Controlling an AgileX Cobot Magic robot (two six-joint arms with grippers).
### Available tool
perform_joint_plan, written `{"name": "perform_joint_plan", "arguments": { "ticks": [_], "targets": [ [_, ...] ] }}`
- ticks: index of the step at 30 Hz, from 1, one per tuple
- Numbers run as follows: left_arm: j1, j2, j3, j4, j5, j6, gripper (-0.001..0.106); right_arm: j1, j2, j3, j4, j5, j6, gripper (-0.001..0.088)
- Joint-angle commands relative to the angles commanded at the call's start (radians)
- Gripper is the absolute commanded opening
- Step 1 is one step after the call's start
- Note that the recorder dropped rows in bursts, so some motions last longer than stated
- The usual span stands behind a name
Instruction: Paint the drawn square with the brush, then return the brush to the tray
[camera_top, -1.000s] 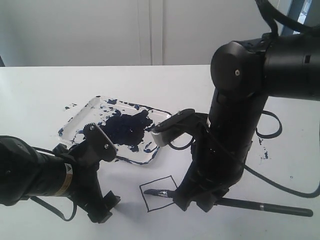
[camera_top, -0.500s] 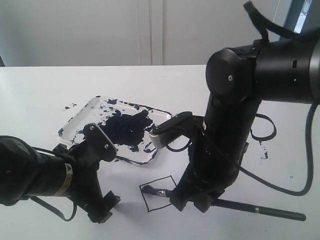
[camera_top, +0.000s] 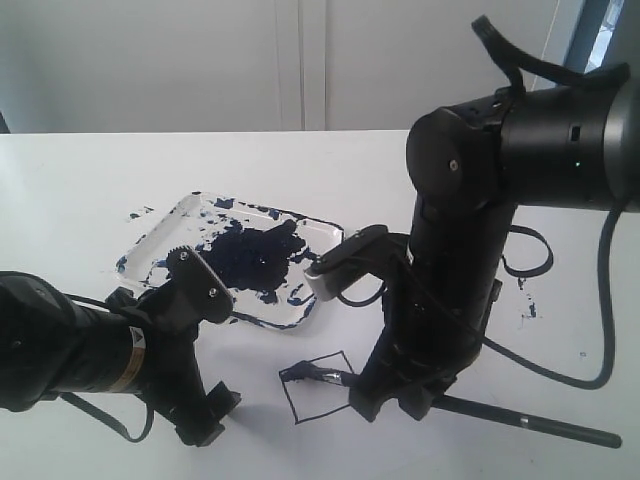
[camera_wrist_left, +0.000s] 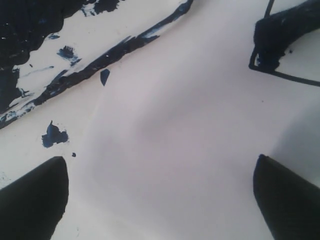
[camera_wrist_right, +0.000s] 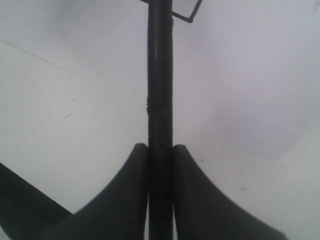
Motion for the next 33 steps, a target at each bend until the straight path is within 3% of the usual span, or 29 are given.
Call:
{"name": "perform_joint_plan", "arguments": {
  "ticks": [15, 27, 33],
  "targets": [
    [0.000, 0.000, 0.000, 0.000, 0.000, 0.000, 0.101, 0.000, 0.000, 0.000, -0.097, 0.056, 0.060, 0.0000],
    [0.000, 0.000, 0.000, 0.000, 0.000, 0.000, 0.101, 0.000, 0.000, 0.000, 0.090, 0.043, -0.039, 0.0000],
    [0.000, 0.000, 0.000, 0.000, 0.000, 0.000, 0.101, 0.000, 0.000, 0.000, 0.116, 0.044, -0.043, 0.0000]
  ]
}}
